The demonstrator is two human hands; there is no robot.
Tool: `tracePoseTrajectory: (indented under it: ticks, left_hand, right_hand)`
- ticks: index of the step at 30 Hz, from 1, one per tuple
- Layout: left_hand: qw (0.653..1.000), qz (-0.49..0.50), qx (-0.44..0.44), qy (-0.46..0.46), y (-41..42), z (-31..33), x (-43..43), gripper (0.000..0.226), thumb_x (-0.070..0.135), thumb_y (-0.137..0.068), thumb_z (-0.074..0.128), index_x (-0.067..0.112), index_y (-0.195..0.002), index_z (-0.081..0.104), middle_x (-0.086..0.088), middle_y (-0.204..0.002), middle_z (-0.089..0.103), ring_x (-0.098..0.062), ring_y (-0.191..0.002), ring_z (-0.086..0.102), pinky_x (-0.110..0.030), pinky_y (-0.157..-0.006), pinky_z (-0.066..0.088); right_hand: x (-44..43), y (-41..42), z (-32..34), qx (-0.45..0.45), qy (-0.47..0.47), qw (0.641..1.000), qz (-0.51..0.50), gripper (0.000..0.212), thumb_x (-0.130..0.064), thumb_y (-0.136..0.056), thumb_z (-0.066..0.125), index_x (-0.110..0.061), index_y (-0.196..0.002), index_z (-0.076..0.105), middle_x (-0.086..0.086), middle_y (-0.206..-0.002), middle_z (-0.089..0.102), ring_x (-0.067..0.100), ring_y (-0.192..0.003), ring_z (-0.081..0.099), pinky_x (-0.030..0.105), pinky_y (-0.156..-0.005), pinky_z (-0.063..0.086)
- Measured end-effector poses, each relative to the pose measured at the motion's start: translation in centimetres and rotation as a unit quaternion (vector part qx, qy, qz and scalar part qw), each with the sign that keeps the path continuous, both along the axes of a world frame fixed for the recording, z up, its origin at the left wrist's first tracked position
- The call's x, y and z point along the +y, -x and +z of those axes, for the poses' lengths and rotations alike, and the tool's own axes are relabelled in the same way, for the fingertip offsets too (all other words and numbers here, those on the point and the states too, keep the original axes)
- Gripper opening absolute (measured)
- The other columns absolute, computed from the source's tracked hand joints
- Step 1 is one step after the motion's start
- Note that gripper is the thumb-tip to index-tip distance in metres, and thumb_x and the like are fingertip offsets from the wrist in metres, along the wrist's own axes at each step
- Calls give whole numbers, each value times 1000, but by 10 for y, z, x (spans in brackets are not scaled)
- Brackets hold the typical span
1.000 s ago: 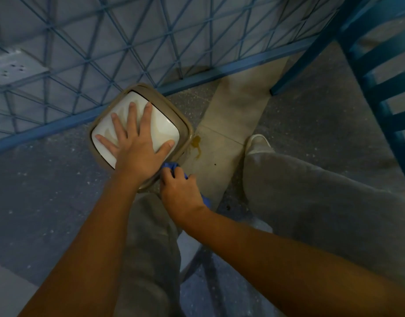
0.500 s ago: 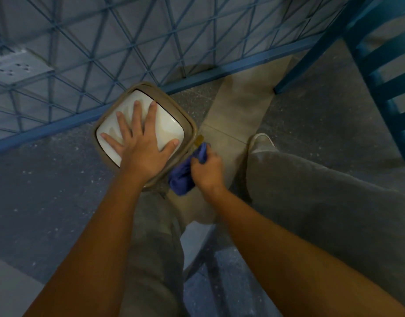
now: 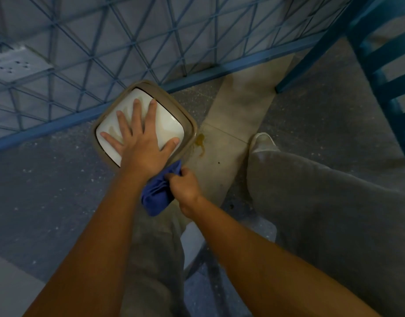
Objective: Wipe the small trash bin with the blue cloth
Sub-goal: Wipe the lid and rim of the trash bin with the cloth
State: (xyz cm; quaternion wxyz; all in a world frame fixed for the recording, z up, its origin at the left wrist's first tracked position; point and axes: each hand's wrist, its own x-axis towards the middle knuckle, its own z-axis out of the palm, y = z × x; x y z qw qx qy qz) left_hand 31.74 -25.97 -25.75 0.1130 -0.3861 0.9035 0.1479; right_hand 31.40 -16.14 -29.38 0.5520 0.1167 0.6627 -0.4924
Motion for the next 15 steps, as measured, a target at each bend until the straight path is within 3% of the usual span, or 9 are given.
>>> tracePoseTrajectory:
  ticks: [3,6,11,15]
  left_hand:
    - [1000,0,-1,-3,1,0,1,86,59,-83,47,35,-145,-8,2,-157,-15,-34,-143,-15,-67,-105,-11]
    - [1000,3,0,-6,1,1,1,87,58,-83,47,35,-145,-8,2,-157,-15,-34,-143,-15,-67,-105,-10]
    - [1000,4,8,-14,1,3,1,87,56,-83,49,34,-145,-7,2,-157,-14,-34,-143,-14,-67,-105,-11]
    - [999,5,18,-28,0,4,0,87,55,-83,52,34,-146,-5,2,-157,-13,-33,-143,-15,-66,-105,-11]
  right_hand:
    - [-1,2,-1,-5,-13,1000,9,23,-10,-92,48,-1,-112,55,17,-110,61,30,-103,60,38,-91,50]
    - [-1,19,-2,20,-11,999,-31,18,-6,-90,48,-2,-105,57,19,-106,62,25,-94,58,36,-85,49]
    - [-2,56,-2,80,-32,992,-87,27,-5,-89,51,1,-115,57,13,-105,62,20,-90,55,30,-79,47]
    - [0,79,-6,53,3,991,-125,33,-2,-88,50,-2,-121,54,15,-103,63,23,-87,58,36,-83,51]
